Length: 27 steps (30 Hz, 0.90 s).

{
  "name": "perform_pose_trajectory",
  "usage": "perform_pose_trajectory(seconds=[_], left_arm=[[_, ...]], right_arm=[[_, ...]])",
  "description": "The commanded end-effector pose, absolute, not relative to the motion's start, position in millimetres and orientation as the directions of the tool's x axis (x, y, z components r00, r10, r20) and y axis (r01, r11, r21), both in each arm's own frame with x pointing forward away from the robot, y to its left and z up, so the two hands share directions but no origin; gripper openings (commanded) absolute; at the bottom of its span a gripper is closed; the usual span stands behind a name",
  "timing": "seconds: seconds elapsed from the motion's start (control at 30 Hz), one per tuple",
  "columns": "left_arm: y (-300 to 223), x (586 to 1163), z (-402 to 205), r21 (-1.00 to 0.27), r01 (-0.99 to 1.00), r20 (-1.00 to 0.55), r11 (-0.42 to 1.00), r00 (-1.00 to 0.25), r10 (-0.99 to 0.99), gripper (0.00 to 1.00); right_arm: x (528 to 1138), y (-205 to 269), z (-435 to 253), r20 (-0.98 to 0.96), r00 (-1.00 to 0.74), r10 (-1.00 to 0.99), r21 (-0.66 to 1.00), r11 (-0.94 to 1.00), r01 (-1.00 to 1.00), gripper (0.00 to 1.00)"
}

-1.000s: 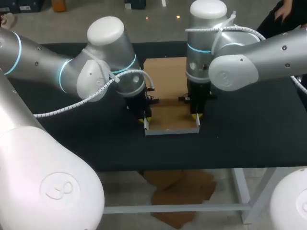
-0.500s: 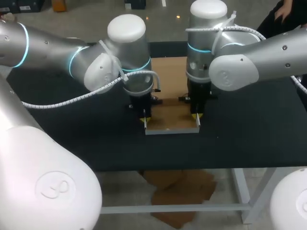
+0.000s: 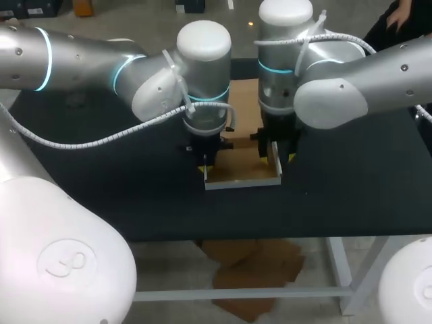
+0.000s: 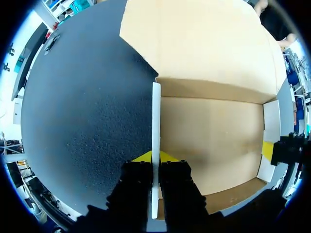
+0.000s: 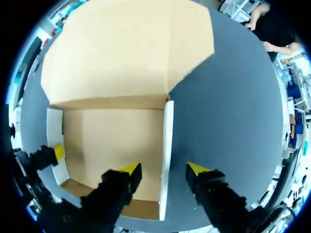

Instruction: Assemble the packaging by folding the flat box into shape, placing the metal phone stand inside, and closing the box properly

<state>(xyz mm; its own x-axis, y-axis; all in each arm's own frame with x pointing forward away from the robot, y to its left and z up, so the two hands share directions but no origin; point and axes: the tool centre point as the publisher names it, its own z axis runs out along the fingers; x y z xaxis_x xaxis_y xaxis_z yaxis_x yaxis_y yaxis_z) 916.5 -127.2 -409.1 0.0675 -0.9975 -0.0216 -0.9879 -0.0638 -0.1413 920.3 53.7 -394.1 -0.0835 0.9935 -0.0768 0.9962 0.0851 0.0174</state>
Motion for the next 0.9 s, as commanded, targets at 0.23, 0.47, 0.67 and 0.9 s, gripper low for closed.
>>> perform_pose_trajectory(seconds=[0.23,0.47,0.67,0.9], left_arm=[[-131,916,-416,-0.159,-0.985,-0.181,-0.061,0.09,-0.979,0.0],[-131,915,-415,-0.166,-0.984,-0.175,-0.058,0.087,-0.981,0.0],[-131,915,-413,-0.168,-0.984,-0.166,-0.061,0.089,-0.982,0.0],[-129,915,-411,-0.175,-0.982,-0.154,-0.067,0.095,-0.984,0.0]], right_arm=[[891,14,-357,0.042,-0.144,0.989,0.222,0.132,0.966,1.0],[878,-6,-347,0.172,-0.291,0.941,0.358,0.216,0.909,1.0],[875,-8,-345,0.175,-0.317,0.932,0.373,0.235,0.898,1.0],[875,-8,-345,0.175,-0.317,0.932,0.373,0.235,0.898,1.0]])
